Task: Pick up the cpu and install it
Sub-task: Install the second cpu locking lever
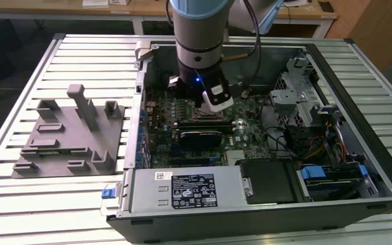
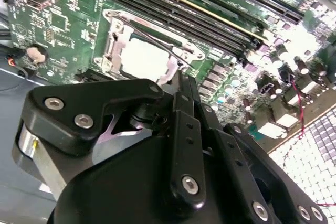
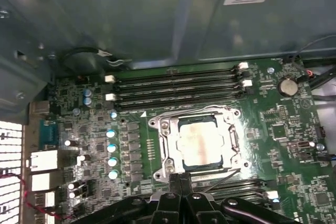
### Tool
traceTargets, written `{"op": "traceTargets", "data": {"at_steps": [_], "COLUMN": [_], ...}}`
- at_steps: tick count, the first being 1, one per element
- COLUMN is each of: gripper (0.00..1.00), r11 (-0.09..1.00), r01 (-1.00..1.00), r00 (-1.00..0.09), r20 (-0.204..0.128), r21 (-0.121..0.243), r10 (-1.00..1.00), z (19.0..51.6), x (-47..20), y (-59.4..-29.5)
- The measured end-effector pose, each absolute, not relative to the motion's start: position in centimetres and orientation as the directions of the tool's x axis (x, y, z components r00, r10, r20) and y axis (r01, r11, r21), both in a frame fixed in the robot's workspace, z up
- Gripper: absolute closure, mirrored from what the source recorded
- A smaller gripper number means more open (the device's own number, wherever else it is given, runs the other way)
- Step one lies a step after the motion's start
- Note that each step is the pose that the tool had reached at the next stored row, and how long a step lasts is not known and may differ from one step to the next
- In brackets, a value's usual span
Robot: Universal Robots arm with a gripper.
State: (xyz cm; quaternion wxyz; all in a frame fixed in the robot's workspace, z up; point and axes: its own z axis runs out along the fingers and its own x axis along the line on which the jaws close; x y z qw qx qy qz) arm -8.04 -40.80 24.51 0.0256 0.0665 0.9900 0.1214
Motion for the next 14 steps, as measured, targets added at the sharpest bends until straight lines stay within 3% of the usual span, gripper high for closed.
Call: {"op": "traceTargets", "data": {"at_steps": [14], "gripper": [0.89], "r11": [0.966], "r01": [0.156], "r00": [-0.986], "r20": [-0.024], "r21": [0.205], "r10": [0.164], "z": [24.46], "x": [-7.22], "y": [-40.91]}}
